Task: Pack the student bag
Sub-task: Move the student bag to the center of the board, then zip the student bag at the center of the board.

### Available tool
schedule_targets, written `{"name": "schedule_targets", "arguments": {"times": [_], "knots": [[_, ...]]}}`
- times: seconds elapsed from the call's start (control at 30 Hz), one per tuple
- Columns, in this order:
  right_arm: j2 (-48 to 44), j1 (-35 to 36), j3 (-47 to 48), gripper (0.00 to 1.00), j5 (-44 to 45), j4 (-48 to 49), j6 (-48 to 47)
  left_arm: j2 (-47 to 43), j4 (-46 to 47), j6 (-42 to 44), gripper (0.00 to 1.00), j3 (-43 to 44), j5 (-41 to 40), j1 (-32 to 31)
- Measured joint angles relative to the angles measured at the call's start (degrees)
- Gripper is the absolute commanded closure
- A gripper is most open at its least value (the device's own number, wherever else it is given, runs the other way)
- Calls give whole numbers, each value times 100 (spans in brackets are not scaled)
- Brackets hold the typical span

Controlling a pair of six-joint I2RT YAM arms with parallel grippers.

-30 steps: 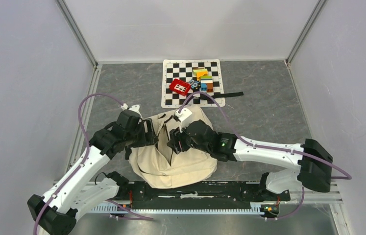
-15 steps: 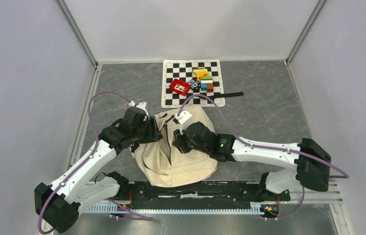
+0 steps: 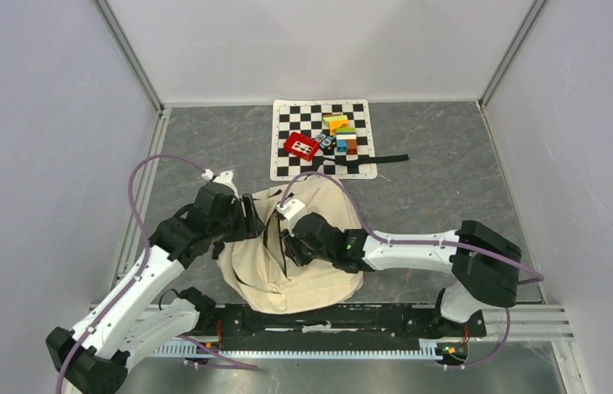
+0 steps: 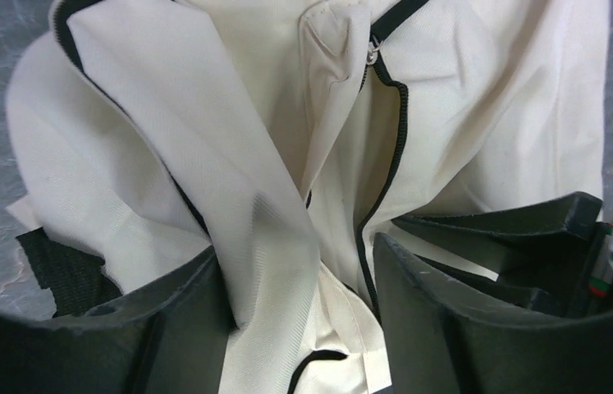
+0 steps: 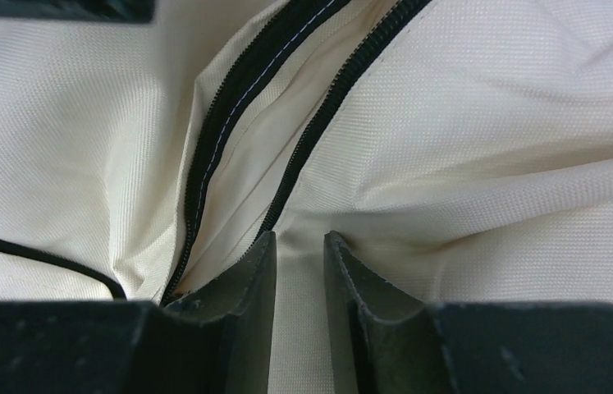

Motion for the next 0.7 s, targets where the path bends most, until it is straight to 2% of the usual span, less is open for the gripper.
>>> {"name": "schedule_targets", "arguments": {"times": [0.2, 0.4, 0.53, 0.7], "knots": [[-520, -2, 13, 52, 74, -450, -81, -103, -308, 142, 1, 570, -74, 0], [-1300, -387, 317, 37, 114, -907, -348, 369, -103, 286, 0, 992, 20, 7], [-1493, -1073, 393, 34, -33, -938, -490, 962, 282, 295, 0, 999, 216, 66], [-1180, -1781, 557, 32, -334, -1075, -671, 1659, 719, 299, 0, 973, 391, 122]]}}
